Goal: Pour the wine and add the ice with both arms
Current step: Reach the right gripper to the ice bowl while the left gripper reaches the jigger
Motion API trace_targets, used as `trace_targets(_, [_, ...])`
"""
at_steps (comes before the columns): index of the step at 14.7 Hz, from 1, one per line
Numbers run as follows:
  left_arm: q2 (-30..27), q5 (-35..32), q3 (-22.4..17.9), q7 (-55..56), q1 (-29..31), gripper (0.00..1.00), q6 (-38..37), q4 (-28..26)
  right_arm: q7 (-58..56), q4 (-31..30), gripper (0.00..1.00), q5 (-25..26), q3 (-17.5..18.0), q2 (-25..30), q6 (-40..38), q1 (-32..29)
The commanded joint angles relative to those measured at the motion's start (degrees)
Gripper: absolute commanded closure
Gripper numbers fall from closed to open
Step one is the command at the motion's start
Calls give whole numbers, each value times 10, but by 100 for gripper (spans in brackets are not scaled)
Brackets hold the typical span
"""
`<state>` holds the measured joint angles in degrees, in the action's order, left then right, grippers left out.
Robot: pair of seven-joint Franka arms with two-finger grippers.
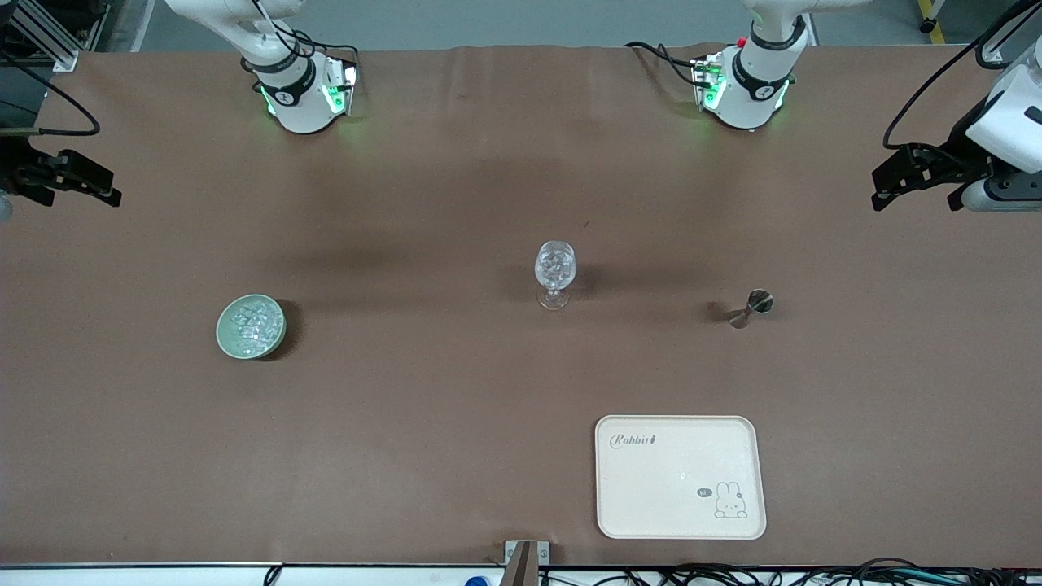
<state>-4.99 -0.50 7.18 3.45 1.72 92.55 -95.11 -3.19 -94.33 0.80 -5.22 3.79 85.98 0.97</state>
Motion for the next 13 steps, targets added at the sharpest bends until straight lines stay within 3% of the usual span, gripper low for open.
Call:
trace_targets(1, [2,-9,3,0,1,0,-2,9,-8,-16,6,-4,2,11,10,-5])
trace_targets(8, [62,18,-15,-12,37,0,-7,52,-8,-16,6,-5,2,10,21,-5])
trace_targets(13, [131,24,-15,20,35,0,-12,69,-9,-40,6,-5,0,-18,85,-20])
